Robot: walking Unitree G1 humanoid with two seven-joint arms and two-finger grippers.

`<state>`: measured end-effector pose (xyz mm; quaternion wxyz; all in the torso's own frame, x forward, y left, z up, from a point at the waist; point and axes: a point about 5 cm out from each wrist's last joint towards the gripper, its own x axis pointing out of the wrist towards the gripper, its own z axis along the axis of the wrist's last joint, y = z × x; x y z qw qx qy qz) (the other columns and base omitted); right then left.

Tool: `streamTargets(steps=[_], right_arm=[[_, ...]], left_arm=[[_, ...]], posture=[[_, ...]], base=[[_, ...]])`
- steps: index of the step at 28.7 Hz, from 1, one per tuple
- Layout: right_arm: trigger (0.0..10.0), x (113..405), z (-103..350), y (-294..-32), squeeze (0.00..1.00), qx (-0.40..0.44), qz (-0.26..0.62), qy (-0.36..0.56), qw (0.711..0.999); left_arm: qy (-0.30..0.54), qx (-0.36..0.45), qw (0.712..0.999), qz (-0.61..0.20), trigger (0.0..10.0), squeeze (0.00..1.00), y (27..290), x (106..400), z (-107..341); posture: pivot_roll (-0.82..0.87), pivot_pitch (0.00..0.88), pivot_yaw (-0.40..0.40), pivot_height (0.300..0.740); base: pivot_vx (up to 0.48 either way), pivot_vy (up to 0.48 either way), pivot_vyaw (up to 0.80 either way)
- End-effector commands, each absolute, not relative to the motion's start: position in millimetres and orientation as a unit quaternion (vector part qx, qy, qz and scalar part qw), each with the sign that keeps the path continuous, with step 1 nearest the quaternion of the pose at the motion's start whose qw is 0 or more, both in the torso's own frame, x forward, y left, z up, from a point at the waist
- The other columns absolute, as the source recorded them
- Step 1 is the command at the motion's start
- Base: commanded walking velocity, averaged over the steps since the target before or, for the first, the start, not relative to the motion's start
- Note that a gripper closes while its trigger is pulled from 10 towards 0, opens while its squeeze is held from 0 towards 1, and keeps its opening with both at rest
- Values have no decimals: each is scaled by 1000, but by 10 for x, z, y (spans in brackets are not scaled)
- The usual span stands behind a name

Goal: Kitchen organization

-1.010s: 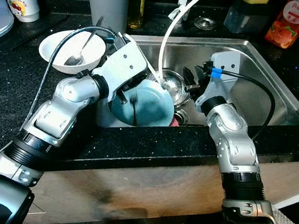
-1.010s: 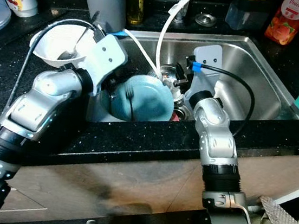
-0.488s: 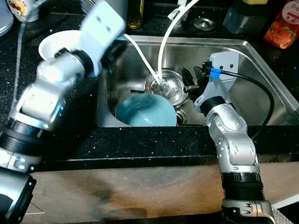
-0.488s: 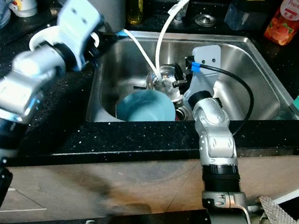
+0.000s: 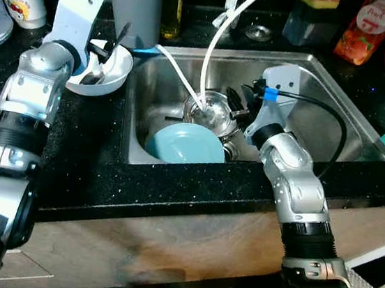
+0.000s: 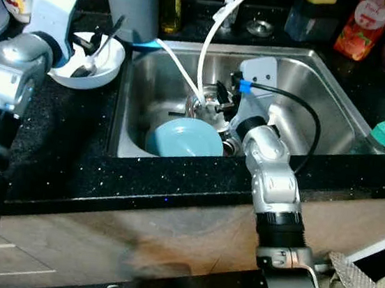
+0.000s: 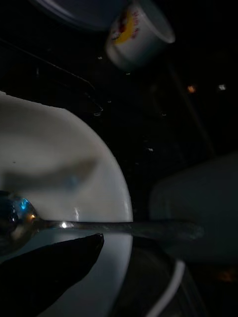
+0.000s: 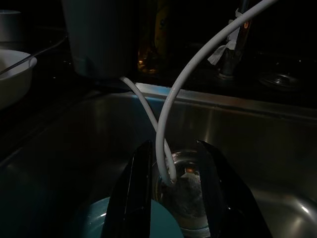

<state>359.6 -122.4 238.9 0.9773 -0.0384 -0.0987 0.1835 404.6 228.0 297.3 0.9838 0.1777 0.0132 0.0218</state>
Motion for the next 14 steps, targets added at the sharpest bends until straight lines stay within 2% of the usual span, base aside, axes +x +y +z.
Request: streamTargets(steps=[1,14], right_arm=[[10000,3577,2382,-1222,0,-32,188,-95,977],[10000,3579,2408,-1237,0,-33,187,-96,977]], left_arm=[[30,158,987,14,10000,0,2270,4085,2936],[74,141,987,-25,10000,0,2164,4191,2961]], posture=[[27,108,-32,740],[23,137,-20,740]], base=[[0,0,0],[0,0,0]])
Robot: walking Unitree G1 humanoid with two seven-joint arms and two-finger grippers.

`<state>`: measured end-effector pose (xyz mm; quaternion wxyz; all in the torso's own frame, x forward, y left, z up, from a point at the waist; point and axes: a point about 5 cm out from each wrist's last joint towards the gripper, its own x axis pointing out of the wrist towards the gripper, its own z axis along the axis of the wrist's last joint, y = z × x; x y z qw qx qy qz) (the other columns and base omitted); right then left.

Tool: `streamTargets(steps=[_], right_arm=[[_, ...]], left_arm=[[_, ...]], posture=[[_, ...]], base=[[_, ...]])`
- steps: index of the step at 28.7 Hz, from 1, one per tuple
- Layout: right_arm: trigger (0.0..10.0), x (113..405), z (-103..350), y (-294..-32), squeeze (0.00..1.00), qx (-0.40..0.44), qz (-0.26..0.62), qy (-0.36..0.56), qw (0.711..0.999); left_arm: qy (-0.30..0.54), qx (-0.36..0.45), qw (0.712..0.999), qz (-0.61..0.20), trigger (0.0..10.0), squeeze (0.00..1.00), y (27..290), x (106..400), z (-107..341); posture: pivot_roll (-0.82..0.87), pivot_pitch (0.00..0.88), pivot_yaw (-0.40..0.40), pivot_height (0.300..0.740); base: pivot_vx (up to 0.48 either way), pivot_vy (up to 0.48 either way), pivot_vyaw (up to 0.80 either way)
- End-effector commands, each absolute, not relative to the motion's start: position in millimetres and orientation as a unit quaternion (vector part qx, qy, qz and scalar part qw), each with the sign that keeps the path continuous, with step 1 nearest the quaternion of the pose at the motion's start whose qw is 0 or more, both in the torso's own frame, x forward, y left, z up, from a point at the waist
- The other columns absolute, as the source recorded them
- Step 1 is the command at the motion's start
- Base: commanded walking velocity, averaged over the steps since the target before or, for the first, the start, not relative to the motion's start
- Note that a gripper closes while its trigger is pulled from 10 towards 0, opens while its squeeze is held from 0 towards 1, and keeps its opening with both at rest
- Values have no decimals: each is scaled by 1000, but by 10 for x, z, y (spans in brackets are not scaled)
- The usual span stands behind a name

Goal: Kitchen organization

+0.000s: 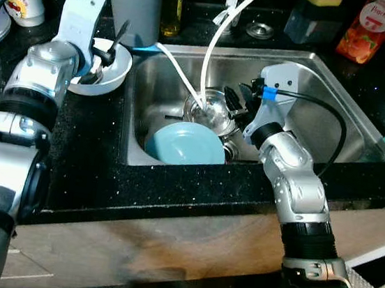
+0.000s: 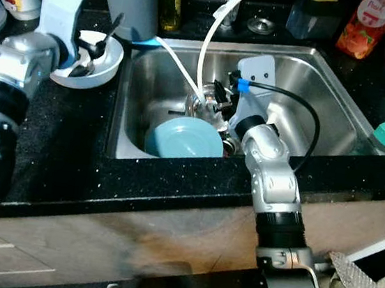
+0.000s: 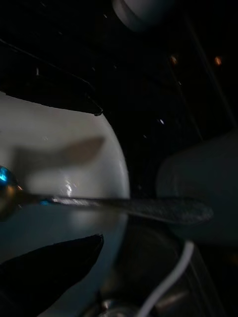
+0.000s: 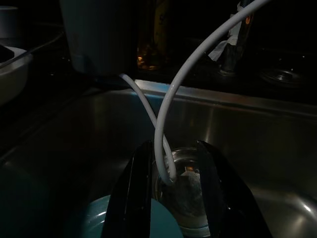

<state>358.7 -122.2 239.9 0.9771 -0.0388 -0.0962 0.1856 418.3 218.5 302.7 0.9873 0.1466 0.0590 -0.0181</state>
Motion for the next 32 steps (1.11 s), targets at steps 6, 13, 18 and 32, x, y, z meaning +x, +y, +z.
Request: streamTargets(steps=[6,13,18,32], right_arm=[[10000,3585,2417,-1230,0,-29,188,-96,977],[10000,3591,2416,-1228,0,-27,190,-96,977],[10000,3601,2418,-1222,0,-26,190,-96,977],[10000,3623,2432,-1242,0,-23,187,-99,977]], left_arm=[[130,89,987,-40,10000,0,2219,4172,2818],[161,98,981,-48,8745,0,2279,4149,2708],[176,113,977,-49,7255,0,2337,4130,2617],[180,121,975,-46,0,0,2415,4110,2590]], posture=[[26,137,-20,740],[28,138,-23,740],[25,137,-21,740],[25,131,-20,740]], base=[[0,0,0],[0,0,0],[0,0,0],[0,0,0]])
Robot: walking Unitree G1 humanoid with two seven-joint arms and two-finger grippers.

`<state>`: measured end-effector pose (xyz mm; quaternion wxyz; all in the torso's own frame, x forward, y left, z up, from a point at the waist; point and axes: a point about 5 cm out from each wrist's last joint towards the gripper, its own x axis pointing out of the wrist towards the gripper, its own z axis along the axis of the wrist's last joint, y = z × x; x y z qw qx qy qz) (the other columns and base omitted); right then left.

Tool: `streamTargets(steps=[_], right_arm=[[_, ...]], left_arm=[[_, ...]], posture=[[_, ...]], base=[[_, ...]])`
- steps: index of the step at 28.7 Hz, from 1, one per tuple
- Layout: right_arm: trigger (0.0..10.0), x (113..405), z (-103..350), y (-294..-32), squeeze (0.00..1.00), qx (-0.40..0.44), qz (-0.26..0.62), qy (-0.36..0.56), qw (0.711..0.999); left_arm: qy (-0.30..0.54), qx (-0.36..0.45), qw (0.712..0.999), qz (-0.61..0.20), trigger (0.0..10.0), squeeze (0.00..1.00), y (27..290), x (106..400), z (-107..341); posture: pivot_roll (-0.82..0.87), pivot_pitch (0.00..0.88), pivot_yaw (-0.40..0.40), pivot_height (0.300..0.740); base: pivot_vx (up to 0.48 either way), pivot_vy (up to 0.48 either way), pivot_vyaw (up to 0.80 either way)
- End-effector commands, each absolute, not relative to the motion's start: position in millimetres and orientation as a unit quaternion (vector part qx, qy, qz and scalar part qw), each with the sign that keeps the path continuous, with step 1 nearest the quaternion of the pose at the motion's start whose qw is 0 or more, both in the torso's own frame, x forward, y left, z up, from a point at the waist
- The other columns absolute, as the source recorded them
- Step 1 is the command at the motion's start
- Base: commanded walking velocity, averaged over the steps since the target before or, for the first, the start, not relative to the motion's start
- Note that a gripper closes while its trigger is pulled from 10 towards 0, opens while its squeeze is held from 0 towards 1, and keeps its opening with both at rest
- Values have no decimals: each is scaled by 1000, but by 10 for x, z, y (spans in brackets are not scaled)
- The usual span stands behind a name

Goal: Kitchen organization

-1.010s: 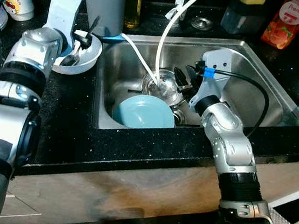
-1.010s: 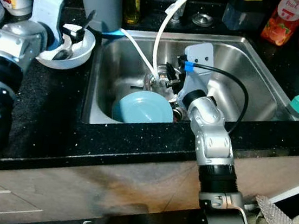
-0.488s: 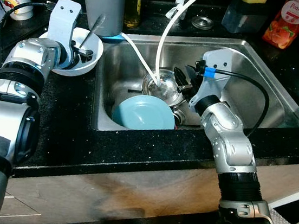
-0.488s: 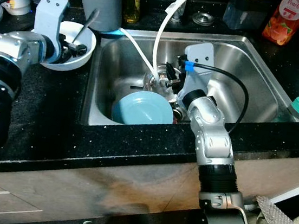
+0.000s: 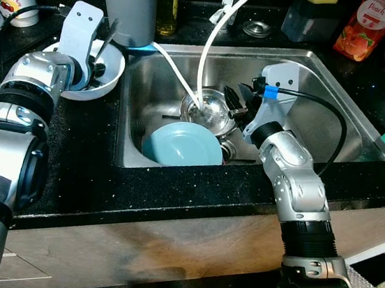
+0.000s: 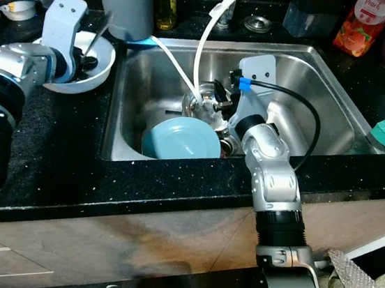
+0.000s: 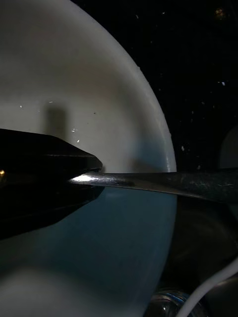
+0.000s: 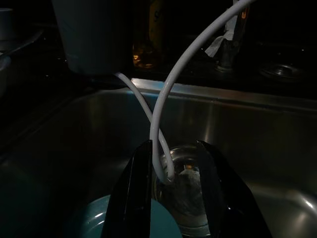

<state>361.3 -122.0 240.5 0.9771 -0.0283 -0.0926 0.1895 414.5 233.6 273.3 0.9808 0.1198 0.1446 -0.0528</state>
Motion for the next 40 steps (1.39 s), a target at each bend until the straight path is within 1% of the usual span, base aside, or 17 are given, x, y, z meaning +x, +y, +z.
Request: streamTargets(steps=[1,6,11,15,17,18,20,21,29,30,31,32,33,34,35,37,40], right_arm=[[10000,3626,2435,-1242,0,-23,187,-99,977],[10000,3632,2454,-1249,0,-25,187,-103,977],[10000,3635,2479,-1259,0,-25,186,-107,976],[10000,3626,2518,-1275,0,-20,184,-117,976],[10000,3626,2523,-1277,0,-18,183,-118,976],[10000,3627,2530,-1277,0,-17,184,-121,975],[10000,3627,2532,-1276,0,-16,185,-122,975],[10000,3629,2536,-1272,0,-15,185,-123,975],[10000,3629,2536,-1272,0,-15,185,-123,975],[10000,3630,2537,-1270,0,-15,186,-123,975],[10000,3627,2545,-1299,0,-22,175,-125,976],[10000,3627,2545,-1299,0,-22,175,-125,976],[10000,3625,2545,-1328,0,-28,165,-125,978],[10000,3620,2540,-1356,0,-33,157,-125,979],[10000,3616,2534,-1375,0,-36,152,-125,980],[10000,3604,2518,-1388,0,-37,150,-124,980],[10000,3597,2512,-1390,0,-38,150,-123,980]], left_arm=[[180,123,975,-45,0,0,2421,4108,2589],[175,141,974,-35,0,0,2476,4101,2635],[138,165,977,-7,0,0,2544,4107,2812],[41,144,988,20,0,0,2583,4097,3303],[26,141,989,19,0,0,2573,4090,3394],[0,147,989,11,0,0,2532,4078,3551],[-9,149,989,7,0,0,2509,4074,3604],[-31,150,988,-7,0,0,2441,4072,3700],[-31,150,988,-7,0,0,2441,4072,3700],[-44,150,988,-16,0,0,2404,4071,3747],[-120,78,982,-124,0,0,1968,4073,3893],[-120,78,982,-124,0,0,1968,4073,3893],[-175,23,961,-214,0,0,1636,4011,3981],[-216,23,932,-291,0,0,1356,3913,3961],[-240,36,908,-342,0,0,1163,3819,3902],[-240,63,886,-392,0,0,981,3722,3732],[-241,61,880,-404,0,0,931,3685,3675]], posture=[[25,131,-21,740],[23,127,-22,740],[16,124,-17,740],[14,120,-16,740],[15,117,-17,740],[17,115,-18,740],[18,115,-19,740],[19,110,-20,740],[19,110,-20,740],[19,110,-20,740],[15,98,-14,740],[15,98,-14,740],[14,93,-12,740],[13,93,-10,740],[13,93,-10,740],[12,92,-9,740],[10,92,-6,740]], base=[[0,0,0],[0,0,0],[0,0,0],[0,0,0],[0,0,0],[0,0,0],[0,0,0],[0,0,0],[0,0,0],[0,0,0],[0,0,0],[0,0,0],[0,0,0],[0,0,0],[0,0,0],[0,0,0],[0,0,0]])
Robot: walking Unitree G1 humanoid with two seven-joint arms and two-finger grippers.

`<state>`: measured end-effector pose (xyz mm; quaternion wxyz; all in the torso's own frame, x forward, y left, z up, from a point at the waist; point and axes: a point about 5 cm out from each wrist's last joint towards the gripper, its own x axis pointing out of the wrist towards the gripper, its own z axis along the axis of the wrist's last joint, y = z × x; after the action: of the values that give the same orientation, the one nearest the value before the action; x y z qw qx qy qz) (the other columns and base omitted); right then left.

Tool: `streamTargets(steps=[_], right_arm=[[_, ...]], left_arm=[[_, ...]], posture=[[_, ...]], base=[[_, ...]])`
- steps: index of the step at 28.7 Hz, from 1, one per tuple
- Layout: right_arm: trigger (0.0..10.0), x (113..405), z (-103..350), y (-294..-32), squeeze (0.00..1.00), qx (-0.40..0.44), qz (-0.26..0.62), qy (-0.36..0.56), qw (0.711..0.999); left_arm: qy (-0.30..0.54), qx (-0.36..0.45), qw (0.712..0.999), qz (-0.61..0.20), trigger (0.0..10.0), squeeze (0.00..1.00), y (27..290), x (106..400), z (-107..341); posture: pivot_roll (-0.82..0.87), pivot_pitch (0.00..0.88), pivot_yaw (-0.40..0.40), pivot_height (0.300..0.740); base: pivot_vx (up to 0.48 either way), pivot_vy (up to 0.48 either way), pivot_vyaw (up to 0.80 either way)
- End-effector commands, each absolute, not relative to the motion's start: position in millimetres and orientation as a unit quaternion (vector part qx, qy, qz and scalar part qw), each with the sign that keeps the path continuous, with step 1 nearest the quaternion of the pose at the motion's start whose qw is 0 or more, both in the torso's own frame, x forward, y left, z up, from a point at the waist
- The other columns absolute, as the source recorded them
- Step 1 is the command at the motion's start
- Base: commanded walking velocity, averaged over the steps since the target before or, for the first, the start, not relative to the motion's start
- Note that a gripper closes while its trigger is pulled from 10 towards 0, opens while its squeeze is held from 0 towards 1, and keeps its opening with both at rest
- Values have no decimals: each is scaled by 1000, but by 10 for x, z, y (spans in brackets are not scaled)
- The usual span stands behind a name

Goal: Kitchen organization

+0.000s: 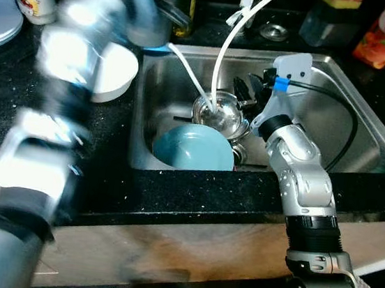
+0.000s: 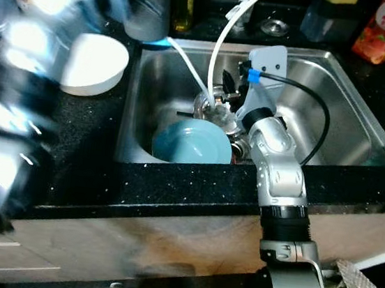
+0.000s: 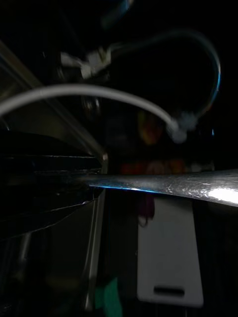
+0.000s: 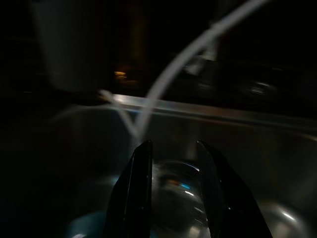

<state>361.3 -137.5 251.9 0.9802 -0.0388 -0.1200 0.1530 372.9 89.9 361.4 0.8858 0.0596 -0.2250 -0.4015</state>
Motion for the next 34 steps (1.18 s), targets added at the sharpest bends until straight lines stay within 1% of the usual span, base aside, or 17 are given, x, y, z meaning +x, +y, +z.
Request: streamTargets(steps=[1,4,5,6,8,9,11,12,14,17,20,27,32,34], right_arm=[[10000,3589,2506,-1391,0,-38,150,-123,980],[10000,3581,2501,-1392,0,-38,150,-122,980],[10000,3571,2495,-1389,0,-36,150,-122,980],[10000,3571,2495,-1389,0,-36,150,-122,980],[10000,3567,2495,-1383,0,-35,151,-123,980],[10000,3567,2495,-1383,0,-35,151,-123,980],[10000,3568,2495,-1375,0,-36,152,-122,980],[10000,3568,2495,-1375,0,-36,152,-122,980],[10000,3569,2496,-1365,0,-36,153,-122,980],[10000,3565,2486,-1356,0,-38,156,-119,980],[10000,3565,2474,-1353,0,-39,158,-116,980],[10000,3566,2433,-1348,0,-49,160,-105,980],[10000,3566,2412,-1359,0,-51,159,-98,981],[10000,3567,2397,-1369,0,-53,158,-93,982]], left_arm=[[-240,60,878,-410,0,0,889,3652,3609],[-238,68,881,-403,0,0,870,3623,3519],[-223,91,896,-374,0,0,899,3610,3345],[-223,91,896,-374,0,0,899,3610,3345],[-212,115,909,-339,0,0,976,3639,3237],[-212,115,909,-339,0,0,976,3639,3237],[-203,123,921,-308,0,0,1064,3629,3166],[-203,123,921,-308,0,0,1064,3629,3166],[-185,144,931,-281,0,0,1155,3591,3059],[-162,173,931,-278,0,0,1182,3559,2927],[-140,169,932,-288,0,0,1172,3531,2829],[-96,188,921,-328,0,0,1094,3469,2590],[-62,228,917,-321,0,0,1132,3486,2484],[-47,231,918,-317,0,0,1153,3494,2447]], posture=[[9,91,-5,740],[11,89,-4,740],[14,87,-5,740],[14,87,-5,740],[15,87,-8,740],[15,87,-8,740],[16,87,-10,740],[16,87,-10,740],[16,88,-12,740],[15,89,-14,740],[17,90,-17,740],[17,94,-12,740],[15,95,-9,740],[16,95,-10,740]], base=[[0,0,0],[0,0,0],[0,0,0],[0,0,0],[0,0,0],[0,0,0],[0,0,0],[0,0,0],[0,0,0],[0,0,0],[0,0,0],[0,0,0],[0,0,0],[0,0,0]])
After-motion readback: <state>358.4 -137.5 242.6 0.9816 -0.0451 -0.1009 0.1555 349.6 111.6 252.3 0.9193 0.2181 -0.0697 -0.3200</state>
